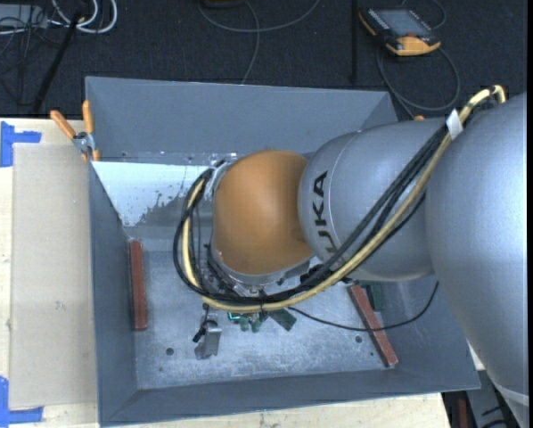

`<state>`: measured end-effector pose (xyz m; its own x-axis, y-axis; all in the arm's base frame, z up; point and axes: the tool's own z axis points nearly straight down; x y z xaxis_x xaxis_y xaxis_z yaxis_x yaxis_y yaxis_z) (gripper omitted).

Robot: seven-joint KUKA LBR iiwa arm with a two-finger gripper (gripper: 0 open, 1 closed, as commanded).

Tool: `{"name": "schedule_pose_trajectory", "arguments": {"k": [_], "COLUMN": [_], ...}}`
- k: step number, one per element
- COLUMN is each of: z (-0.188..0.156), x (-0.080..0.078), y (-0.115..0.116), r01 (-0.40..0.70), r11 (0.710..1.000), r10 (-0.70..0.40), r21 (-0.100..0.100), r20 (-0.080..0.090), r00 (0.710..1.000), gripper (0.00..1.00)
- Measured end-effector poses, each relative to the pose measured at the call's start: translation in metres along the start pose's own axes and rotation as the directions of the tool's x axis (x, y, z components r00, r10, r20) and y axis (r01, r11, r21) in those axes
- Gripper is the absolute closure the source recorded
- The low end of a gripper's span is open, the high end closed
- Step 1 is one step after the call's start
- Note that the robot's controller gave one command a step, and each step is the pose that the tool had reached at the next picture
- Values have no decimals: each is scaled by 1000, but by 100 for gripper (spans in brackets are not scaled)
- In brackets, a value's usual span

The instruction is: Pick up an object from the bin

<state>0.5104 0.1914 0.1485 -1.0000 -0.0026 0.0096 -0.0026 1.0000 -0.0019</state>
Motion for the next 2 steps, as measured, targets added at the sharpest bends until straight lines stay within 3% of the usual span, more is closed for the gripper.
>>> {"name": "schedule_pose_trajectory", "arguments": {"k": [1, 2], "z": [82, -9], "x": [-73, -102], "y": [-31, -87], "r01": [115, 144], "r11": [993, 990], "r10": [-115, -144], "r21": [1, 2], "r20": [8, 21], "r00": [993, 989], "gripper": [0, 0]}}
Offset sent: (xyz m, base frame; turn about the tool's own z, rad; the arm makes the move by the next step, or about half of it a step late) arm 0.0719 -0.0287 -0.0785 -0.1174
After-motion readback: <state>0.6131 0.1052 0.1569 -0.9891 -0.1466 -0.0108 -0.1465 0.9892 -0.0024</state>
